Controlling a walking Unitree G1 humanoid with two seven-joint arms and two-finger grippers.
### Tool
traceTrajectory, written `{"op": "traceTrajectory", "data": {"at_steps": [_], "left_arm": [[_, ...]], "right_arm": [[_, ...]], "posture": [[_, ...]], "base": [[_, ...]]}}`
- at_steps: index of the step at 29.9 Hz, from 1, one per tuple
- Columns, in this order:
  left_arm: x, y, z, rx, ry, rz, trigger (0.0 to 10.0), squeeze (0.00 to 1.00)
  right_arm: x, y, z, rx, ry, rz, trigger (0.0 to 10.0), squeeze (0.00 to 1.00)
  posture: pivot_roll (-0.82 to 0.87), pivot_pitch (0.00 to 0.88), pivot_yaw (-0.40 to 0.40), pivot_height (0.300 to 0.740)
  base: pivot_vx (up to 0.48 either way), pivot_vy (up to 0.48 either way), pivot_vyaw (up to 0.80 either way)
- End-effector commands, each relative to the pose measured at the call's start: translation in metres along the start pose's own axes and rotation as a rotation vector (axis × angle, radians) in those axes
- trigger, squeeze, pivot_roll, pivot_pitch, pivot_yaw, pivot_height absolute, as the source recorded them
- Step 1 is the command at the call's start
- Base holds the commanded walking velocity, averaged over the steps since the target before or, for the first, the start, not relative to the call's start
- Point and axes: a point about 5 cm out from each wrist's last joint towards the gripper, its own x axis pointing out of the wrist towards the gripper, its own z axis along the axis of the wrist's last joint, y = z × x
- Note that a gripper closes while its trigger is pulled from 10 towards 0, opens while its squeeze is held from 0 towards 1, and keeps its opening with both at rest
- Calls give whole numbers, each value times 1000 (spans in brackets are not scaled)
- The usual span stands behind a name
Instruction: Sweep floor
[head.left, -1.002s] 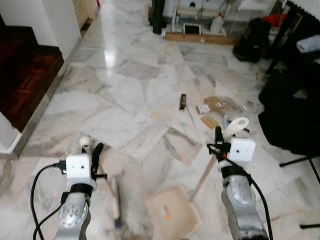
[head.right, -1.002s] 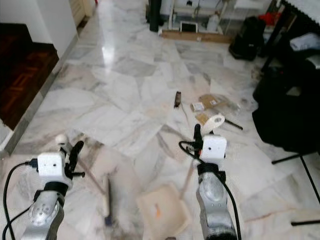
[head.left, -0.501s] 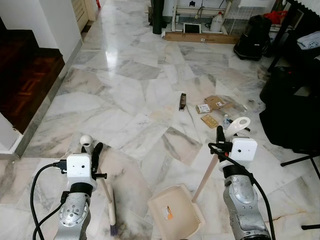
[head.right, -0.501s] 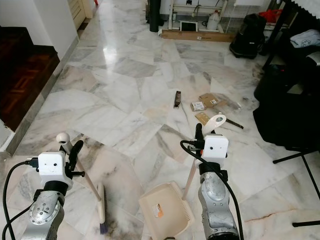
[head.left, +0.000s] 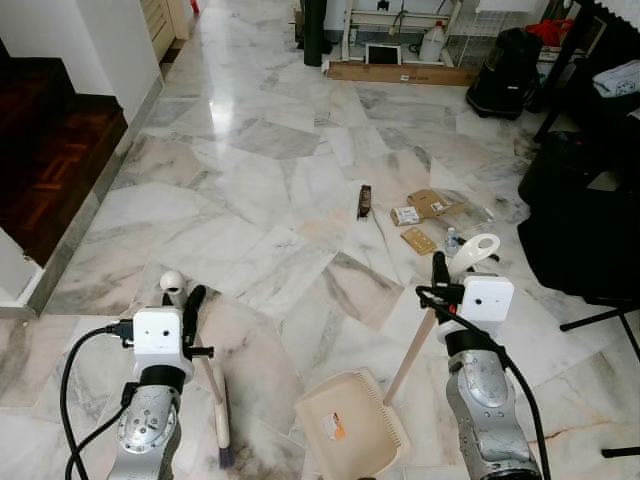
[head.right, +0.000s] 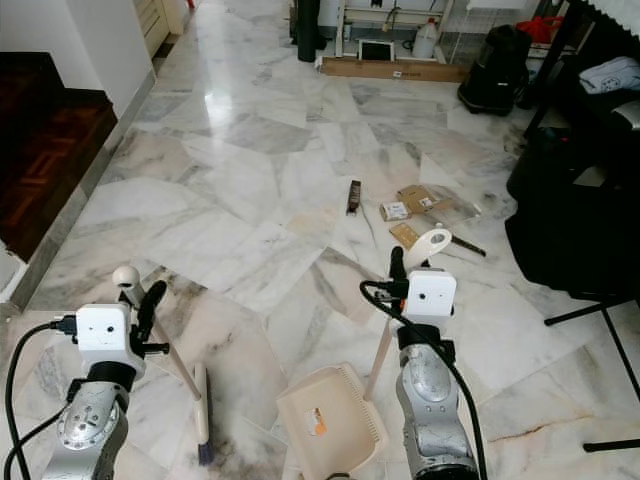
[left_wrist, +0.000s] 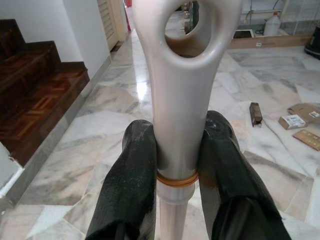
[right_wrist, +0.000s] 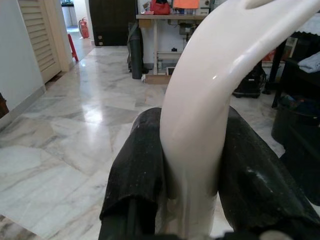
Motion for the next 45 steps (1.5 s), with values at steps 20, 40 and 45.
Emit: {"op": "traceTrajectory", "data": {"at_steps": [20, 40, 45], "left_arm": [[-1, -1, 0, 1, -2, -1, 10000, 0], [1, -2, 1, 0, -7, -12, 10000, 0], [1, -2, 1, -1, -7, -12, 10000, 0]], "right_arm": [[3, -1, 7, 9, -37, -10, 10000, 0], [4, -1, 8, 6, -46, -17, 10000, 0], [5, -1, 9, 6, -46, -20, 10000, 0]], "posture": [[8, 122, -41, 740], [8, 110, -34, 740], [8, 115, -33, 740]], "base": [[300, 0, -277], [302, 0, 0], [302, 0, 0]]}}
